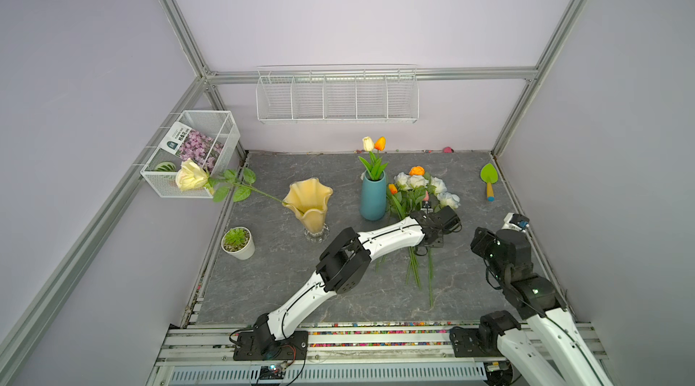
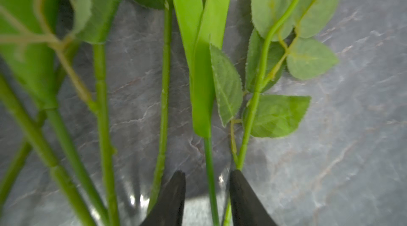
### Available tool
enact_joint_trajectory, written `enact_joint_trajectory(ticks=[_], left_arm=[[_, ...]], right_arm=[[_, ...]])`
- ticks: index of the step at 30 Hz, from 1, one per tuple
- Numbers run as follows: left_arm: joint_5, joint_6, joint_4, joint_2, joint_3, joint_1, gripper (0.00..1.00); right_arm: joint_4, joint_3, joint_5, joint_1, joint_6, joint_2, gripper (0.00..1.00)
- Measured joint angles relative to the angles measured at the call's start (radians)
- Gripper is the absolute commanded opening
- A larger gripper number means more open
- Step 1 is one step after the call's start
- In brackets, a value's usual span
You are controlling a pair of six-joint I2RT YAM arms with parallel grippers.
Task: Arrange the flowers in different vases according to their variety
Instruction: Pick up the flower at the center of the board.
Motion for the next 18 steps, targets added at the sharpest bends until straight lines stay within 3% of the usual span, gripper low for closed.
enact_joint_trajectory(ticks=[8,14,18], left_arm=[[0.006,0.004,-0.006,0.021,0.031,0.008,0.00],[0.012,0.011,-0.016,0.010,0.022,0.018,0.00],[0.017,0.019,0.012,-0.085,-0.098,0.018,0.00]], right_arm=[[0.000,0.000,-0.009,-0.003,0.000,0.002,0.48],[0.001,0.000,-0.023,-0.006,0.000,0.009,0.48],[0.001,-0.002,-0.023,-0.007,0.000,0.010,0.48]])
